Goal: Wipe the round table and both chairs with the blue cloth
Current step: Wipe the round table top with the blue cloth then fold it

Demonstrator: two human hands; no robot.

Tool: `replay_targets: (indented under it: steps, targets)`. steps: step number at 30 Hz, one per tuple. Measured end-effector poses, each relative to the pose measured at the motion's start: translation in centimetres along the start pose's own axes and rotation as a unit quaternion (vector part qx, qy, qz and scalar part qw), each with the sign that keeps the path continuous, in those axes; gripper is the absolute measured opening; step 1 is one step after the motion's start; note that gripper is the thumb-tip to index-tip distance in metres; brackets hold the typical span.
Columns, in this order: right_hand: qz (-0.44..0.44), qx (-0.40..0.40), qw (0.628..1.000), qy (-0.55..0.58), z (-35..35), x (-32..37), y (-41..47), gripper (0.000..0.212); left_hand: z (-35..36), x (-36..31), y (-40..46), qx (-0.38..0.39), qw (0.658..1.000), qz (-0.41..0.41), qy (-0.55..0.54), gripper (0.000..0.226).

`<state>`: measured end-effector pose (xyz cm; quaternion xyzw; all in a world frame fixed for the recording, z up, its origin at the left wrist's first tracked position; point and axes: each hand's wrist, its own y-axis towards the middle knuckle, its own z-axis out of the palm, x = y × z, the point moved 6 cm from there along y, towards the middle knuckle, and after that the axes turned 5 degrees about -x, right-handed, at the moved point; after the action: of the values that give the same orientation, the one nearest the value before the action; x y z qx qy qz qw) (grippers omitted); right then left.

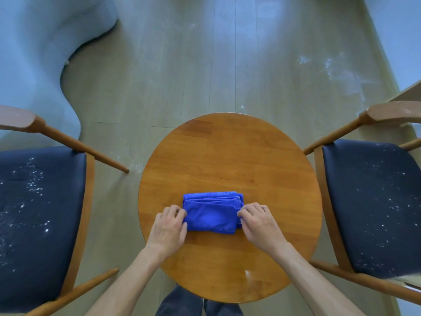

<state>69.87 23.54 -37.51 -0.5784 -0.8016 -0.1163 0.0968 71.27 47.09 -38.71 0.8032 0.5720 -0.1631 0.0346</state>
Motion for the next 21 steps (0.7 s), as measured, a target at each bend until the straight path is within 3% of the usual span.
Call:
replay_targets:
  steps: [5,11,14,19,21]
  targets:
    - [0.047,0.022,0.998,-0.029,1.3,-0.2,2.5,0.047,-0.1,0.3,2.6,-0.002,0.995,-0.086,-0.042,0.040]
    - [0.037,0.049,0.998,-0.030,2.1,1.3,3.9,0.054,0.4,0.0,4.3,0.056,0.989,-0.130,-0.041,0.040]
    - [0.032,0.041,0.998,-0.019,2.1,1.7,4.0,0.060,0.4,0.4,4.0,0.061,0.982,-0.157,-0.088,0.025]
    - [-0.037,0.042,0.996,0.070,2.4,4.7,4.2,0.076,-0.6,-1.7,2.2,0.004,0.984,-0.040,-0.174,0.018]
    - [-0.050,0.029,0.993,0.099,2.2,6.3,4.5,0.070,-1.5,-2.5,1.6,-0.032,0.976,-0.016,-0.214,0.021]
